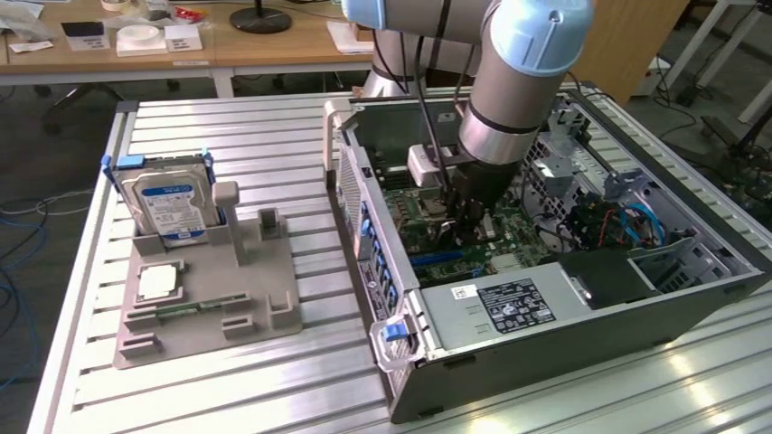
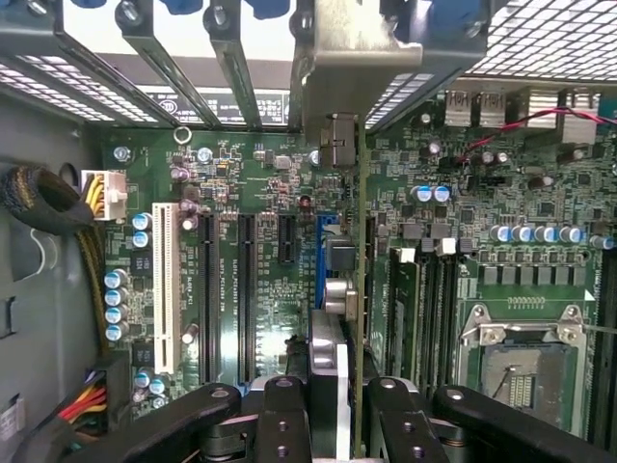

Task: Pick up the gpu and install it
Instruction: 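Insert the gpu into the slot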

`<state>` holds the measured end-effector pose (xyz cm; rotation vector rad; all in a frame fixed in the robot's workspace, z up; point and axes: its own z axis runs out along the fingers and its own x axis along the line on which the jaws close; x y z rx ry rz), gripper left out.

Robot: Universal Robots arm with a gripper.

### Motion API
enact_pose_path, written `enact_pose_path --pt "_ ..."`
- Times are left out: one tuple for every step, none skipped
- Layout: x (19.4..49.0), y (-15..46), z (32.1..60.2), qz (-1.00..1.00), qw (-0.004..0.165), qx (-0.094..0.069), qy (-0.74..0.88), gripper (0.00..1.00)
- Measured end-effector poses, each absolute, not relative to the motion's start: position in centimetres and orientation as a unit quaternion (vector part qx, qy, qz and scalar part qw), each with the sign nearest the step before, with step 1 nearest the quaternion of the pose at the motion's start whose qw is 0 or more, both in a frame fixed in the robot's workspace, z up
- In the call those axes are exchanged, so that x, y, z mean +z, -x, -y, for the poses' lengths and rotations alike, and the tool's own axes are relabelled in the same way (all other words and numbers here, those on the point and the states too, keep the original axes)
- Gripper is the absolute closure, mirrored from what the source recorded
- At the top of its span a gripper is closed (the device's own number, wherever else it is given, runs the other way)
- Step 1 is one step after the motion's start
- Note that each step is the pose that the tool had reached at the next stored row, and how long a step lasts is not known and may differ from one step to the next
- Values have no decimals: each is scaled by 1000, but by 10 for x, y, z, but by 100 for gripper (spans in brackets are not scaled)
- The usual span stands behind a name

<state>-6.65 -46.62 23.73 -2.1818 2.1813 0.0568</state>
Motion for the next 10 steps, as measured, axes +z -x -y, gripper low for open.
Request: enact_pose_path --pt "236 67 466 -707 28 18 707 72" --pt "235 67 466 -707 28 18 707 72" --pt "235 67 466 -707 28 18 707 72" --pt "234 68 466 -707 28 18 707 72" --pt "233 69 466 -707 28 18 707 72" --pt "233 70 466 -707 28 18 707 72" --pt "232 71 466 -707 28 18 707 72" --pt "232 71 466 -707 28 18 707 72" --pt "232 71 466 -707 28 18 707 72" --pt "232 71 466 -707 28 18 707 72"
